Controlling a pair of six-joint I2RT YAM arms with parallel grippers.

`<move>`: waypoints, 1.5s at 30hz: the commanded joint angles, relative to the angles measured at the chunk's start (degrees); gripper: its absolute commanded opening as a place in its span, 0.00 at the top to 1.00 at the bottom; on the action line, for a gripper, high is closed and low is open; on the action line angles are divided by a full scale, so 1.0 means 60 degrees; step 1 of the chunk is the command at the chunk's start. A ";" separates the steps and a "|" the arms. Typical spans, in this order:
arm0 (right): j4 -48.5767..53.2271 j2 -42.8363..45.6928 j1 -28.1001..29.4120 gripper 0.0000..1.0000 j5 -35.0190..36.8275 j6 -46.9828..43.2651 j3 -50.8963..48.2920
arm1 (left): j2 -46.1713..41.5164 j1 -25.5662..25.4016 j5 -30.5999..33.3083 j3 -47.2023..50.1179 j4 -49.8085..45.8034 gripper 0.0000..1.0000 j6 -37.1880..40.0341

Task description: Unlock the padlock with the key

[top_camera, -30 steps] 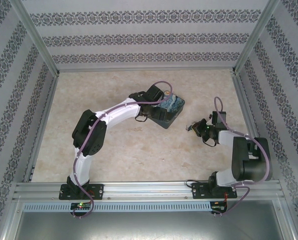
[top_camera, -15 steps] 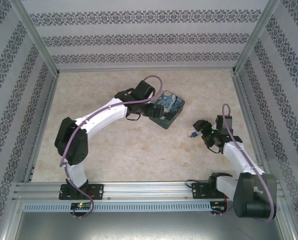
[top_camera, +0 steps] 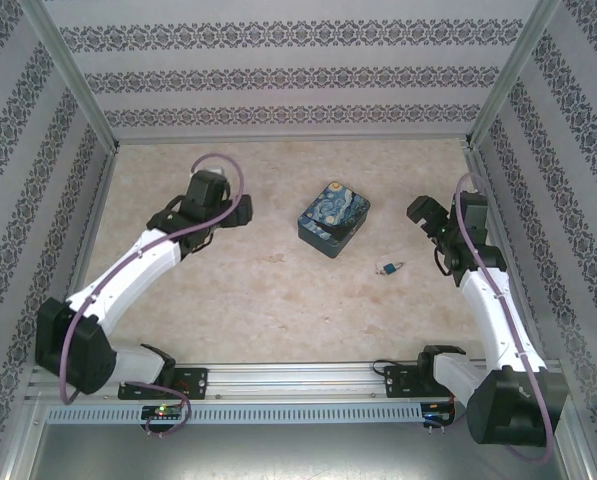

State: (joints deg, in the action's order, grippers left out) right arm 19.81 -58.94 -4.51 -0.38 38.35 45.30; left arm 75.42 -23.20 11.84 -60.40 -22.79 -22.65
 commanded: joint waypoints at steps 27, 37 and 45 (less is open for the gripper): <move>-1.4165 -0.4757 0.1093 0.02 0.1517 -0.5943 -0.5056 | 0.1631 0.3793 -0.0397 0.6281 1.1416 0.00 0.3105; -1.2347 -0.4738 0.0928 0.02 0.1115 -0.5856 -0.4005 | 0.2322 0.3783 -0.1327 0.6160 1.1753 0.00 0.3527; -1.2360 -0.4673 0.1169 0.02 0.1175 -0.6205 -0.4061 | 0.2360 0.3776 -0.1313 0.6170 1.1864 0.00 0.3527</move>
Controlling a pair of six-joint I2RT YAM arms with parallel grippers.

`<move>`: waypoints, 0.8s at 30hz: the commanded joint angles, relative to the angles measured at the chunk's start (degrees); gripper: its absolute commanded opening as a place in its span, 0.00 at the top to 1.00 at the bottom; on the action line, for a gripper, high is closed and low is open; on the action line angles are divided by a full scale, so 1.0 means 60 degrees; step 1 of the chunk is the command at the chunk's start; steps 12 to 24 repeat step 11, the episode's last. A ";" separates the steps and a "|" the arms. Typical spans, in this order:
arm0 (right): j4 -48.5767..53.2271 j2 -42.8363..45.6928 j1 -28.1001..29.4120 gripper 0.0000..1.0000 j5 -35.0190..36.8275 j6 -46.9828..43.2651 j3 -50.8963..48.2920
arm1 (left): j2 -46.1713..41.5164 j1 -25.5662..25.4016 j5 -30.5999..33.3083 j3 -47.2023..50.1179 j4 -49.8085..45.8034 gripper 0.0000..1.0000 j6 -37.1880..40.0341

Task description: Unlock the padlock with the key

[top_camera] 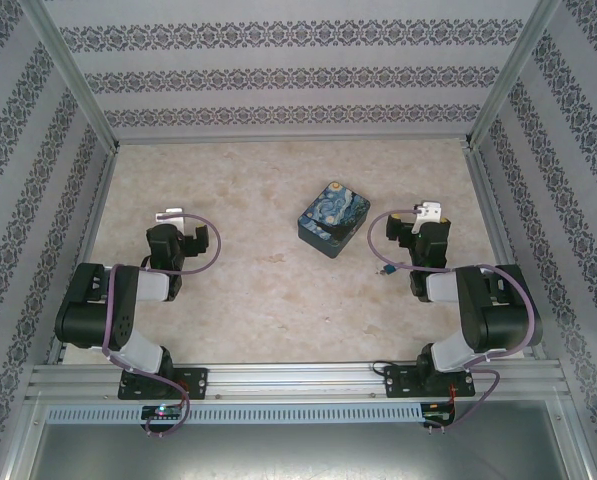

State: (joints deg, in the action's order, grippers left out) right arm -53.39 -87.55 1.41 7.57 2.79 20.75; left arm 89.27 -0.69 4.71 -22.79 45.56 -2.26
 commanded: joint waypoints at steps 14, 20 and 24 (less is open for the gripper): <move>0.0125 0.0094 -0.0074 0.02 -0.1012 -0.0207 0.0172 | 0.0062 0.0036 -0.0126 -0.0120 0.0419 0.00 0.0128; 0.0125 0.0094 -0.0074 0.02 -0.1012 -0.0207 0.0172 | 0.0062 0.0036 -0.0126 -0.0120 0.0419 0.00 0.0128; 0.0125 0.0094 -0.0074 0.02 -0.1012 -0.0207 0.0172 | 0.0062 0.0036 -0.0126 -0.0120 0.0419 0.00 0.0128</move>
